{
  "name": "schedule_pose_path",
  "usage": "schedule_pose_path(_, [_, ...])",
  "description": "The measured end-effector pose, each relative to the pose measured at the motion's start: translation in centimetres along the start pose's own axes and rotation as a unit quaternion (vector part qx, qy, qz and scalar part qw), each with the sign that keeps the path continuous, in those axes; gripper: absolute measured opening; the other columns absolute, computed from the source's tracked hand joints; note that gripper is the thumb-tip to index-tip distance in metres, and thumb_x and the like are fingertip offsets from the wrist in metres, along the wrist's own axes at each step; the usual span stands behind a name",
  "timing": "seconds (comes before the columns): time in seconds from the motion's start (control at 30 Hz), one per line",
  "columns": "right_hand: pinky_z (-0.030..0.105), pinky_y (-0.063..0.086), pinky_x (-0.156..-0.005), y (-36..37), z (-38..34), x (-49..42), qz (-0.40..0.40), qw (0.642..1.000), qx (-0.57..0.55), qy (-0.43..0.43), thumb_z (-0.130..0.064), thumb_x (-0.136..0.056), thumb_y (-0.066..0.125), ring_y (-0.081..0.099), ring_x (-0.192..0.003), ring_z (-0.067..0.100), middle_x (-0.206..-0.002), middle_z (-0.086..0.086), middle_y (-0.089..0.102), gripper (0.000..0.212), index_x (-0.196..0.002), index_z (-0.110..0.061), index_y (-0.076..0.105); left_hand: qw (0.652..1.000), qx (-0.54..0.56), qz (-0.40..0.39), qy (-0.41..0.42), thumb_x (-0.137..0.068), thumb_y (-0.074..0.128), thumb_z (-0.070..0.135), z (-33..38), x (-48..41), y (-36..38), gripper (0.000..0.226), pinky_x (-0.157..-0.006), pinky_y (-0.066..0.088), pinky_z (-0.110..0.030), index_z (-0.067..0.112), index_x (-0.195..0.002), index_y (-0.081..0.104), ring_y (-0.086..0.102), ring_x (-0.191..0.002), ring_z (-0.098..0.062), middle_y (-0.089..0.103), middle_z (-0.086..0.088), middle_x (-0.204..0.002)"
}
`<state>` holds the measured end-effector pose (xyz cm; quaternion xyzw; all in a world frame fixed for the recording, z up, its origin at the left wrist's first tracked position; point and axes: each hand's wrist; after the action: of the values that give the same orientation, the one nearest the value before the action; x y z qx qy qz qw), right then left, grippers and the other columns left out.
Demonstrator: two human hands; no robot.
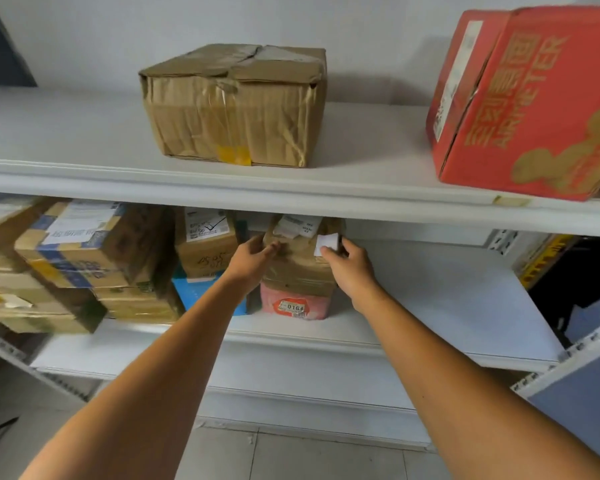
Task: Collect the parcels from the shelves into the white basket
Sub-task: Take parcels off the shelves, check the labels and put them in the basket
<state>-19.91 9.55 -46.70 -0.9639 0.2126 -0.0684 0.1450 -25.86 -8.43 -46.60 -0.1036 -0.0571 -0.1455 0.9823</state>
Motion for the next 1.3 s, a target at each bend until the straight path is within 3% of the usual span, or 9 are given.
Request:
schedule_pose_path(0.1, [0.044,0.056,-0.087,-0.7,-0.3,1.0,-0.005,0.999,-0.035,0.012,-0.028,-0.088,0.063,0.065,-0.098,0.021,-0.106,-0.003,0.070,0.020,-0.107,-0.033,0.067,1.000,0.012,-0.008,0.011,-0.094,0.056,0.029,0.8,1.1,0.0,0.013,-0.085,0.054,-0.034,0.030,-0.107,0.060,0.067,-0.094,-0.017,0.069,0.002,-0.102])
schedule_pose_path(0.2, [0.045,0.055,-0.089,-2.2,-0.9,2.8,-0.009,0.998,-0.059,0.006,-0.022,-0.087,0.064,0.067,-0.096,0.016,-0.102,-0.008,0.072,0.017,-0.098,-0.035,0.067,0.999,0.034,-0.017,0.009,-0.092,0.060,0.025,2.1,3.2,0.5,0.032,-0.076,0.056,-0.027,0.022,-0.124,0.056,0.067,-0.093,-0.015,0.069,-0.001,-0.108])
schedule_pose_path(0.33, [0.035,0.055,-0.090,-4.9,-1.7,6.8,-0.027,0.997,-0.076,0.003,-0.015,-0.088,0.064,0.067,-0.100,0.011,-0.106,-0.009,0.071,0.031,-0.116,-0.027,0.066,0.995,0.077,-0.042,-0.035,-0.091,0.062,0.021,3.5,7.3,1.5,0.044,-0.061,0.053,-0.019,0.025,-0.133,0.049,0.064,-0.094,-0.013,0.064,0.003,-0.110])
schedule_pose_path(0.43, [0.026,0.051,-0.093,-7.1,-1.8,10.3,-0.050,0.997,-0.061,0.016,-0.012,-0.089,0.062,0.063,-0.104,0.005,-0.115,-0.008,0.068,0.044,-0.132,-0.022,0.058,0.993,0.076,-0.059,-0.063,-0.089,0.066,0.021,4.2,11.1,2.8,0.038,-0.067,0.055,-0.023,0.032,-0.123,0.053,0.065,-0.096,-0.013,0.065,0.002,-0.113])
schedule_pose_path(0.63, [0.034,0.051,-0.096,-10.5,-1.2,15.3,-0.077,0.996,0.006,0.052,-0.015,-0.094,0.059,0.058,-0.114,0.018,-0.130,0.000,0.059,0.051,-0.142,-0.021,0.045,0.993,0.097,-0.039,-0.049,-0.086,0.068,0.010,4.6,18.2,6.2,0.039,-0.081,0.058,-0.031,0.021,-0.122,0.056,0.065,-0.102,-0.019,0.064,-0.006,-0.117])
schedule_pose_path(0.77, [0.023,0.050,-0.080,-12.3,-0.9,17.2,-0.078,0.996,-0.002,0.040,-0.010,-0.092,0.062,0.060,-0.103,0.013,-0.120,-0.003,0.063,0.044,-0.133,-0.023,0.053,0.994,0.103,-0.034,-0.017,-0.088,0.064,0.003,5.0,21.2,7.8,0.044,-0.094,0.053,-0.041,0.019,-0.127,0.053,0.062,-0.112,-0.025,0.063,-0.008,-0.124])
schedule_pose_path(0.9, [0.018,0.051,-0.070,-14.6,-1.1,17.7,-0.094,0.991,-0.074,0.053,-0.005,-0.091,0.062,0.063,-0.095,0.004,-0.104,-0.016,0.067,0.043,-0.127,-0.028,0.057,0.996,0.071,-0.057,-0.004,-0.087,0.068,0.017,5.4,22.6,8.2,0.061,-0.100,0.048,-0.045,0.022,-0.142,0.043,0.054,-0.124,-0.024,0.053,0.001,-0.138])
schedule_pose_path(1.07, [0.034,0.055,-0.074,-17.9,-0.7,16.9,-0.144,0.972,-0.148,0.114,-0.005,-0.090,0.063,0.069,-0.099,0.022,-0.109,-0.003,0.072,0.046,-0.128,-0.029,0.058,0.998,0.013,-0.065,0.003,-0.076,0.077,0.038,6.6,23.5,8.7,0.082,-0.076,0.051,-0.010,0.037,-0.146,0.034,0.045,-0.120,-0.014,0.037,0.014,-0.140])
schedule_pose_path(1.3, [0.034,0.055,-0.072,-18.7,-0.1,16.6,-0.162,0.962,-0.169,0.141,-0.004,-0.090,0.062,0.066,-0.105,0.026,-0.117,0.002,0.069,0.051,-0.137,-0.023,0.053,0.996,0.036,-0.081,-0.018,-0.071,0.081,0.039,6.4,23.5,9.7,0.090,-0.098,0.050,-0.044,0.038,-0.146,0.031,0.048,-0.128,-0.030,0.034,-0.002,-0.151])
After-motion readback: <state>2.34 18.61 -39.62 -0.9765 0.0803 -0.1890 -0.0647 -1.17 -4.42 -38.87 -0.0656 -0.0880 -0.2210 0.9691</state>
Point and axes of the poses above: each hand's wrist, its own x-axis away from the middle knuckle, its own y-axis out of the palm, z = x × y
